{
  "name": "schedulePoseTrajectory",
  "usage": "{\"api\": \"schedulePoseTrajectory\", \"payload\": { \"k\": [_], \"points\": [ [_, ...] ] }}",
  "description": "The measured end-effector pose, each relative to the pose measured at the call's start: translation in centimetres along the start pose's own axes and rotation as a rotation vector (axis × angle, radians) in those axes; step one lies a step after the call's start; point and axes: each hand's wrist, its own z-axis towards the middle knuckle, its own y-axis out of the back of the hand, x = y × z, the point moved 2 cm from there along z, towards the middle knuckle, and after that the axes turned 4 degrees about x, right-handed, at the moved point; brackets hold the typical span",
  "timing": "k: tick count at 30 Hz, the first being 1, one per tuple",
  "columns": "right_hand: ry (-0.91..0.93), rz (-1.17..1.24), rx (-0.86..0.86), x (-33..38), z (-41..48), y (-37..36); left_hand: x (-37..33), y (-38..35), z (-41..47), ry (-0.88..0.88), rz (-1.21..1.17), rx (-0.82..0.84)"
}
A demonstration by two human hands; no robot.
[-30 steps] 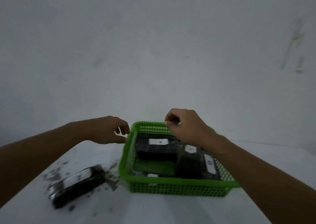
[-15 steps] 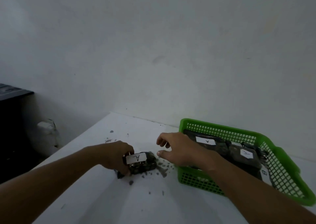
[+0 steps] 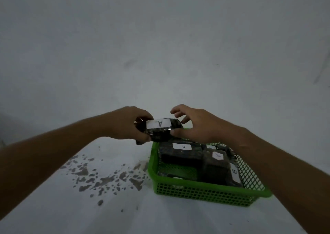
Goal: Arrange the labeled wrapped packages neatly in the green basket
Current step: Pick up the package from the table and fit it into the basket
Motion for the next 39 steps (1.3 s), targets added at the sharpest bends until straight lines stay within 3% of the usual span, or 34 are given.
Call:
{"api": "schedulePoseTrajectory", "payload": {
  "k": [9, 16, 20, 25, 29, 33, 36, 39],
  "points": [
    [-0.173, -0.218, 0.132, -7.1, -2.4, -4.5, -2.5, -8.5, 5.2, -0.153, 0.092, 0.173],
    [-0.097, -0.468, 0.205, -9.2, -2.1, -7.1, -2.7, -12.4, 8.1, -0.179, 0.366, 0.332],
    [-0.176, -0.558, 0.187, -9.5, -4.5, -6.9, -5.1, -14.2, 8.5, -0.182, 0.541, 0.36],
    [-0.183, -0.687, 0.215, -8.8, -3.3, -8.2, -4.3, -13.7, 8.2, -0.199, 0.623, 0.231],
    [-0.086, -0.454, 0.101, -7.4, -3.3, -8.8, -2.5, -12.5, 6.3, -0.103, 0.375, 0.268],
    [-0.077, -0.162, -0.243, -8.5, -5.8, -6.6, -1.9, -12.1, 5.0, -0.071, 0.313, 0.141],
    [-0.191, -0.017, -0.494, -11.3, -7.3, -4.1, -2.8, -11.7, 5.0, -0.065, 0.272, 0.05],
    [-0.427, -0.029, -0.488, -14.9, -7.7, -2.9, -3.8, -11.5, 6.3, -0.065, 0.108, 0.021]
  ]
}}
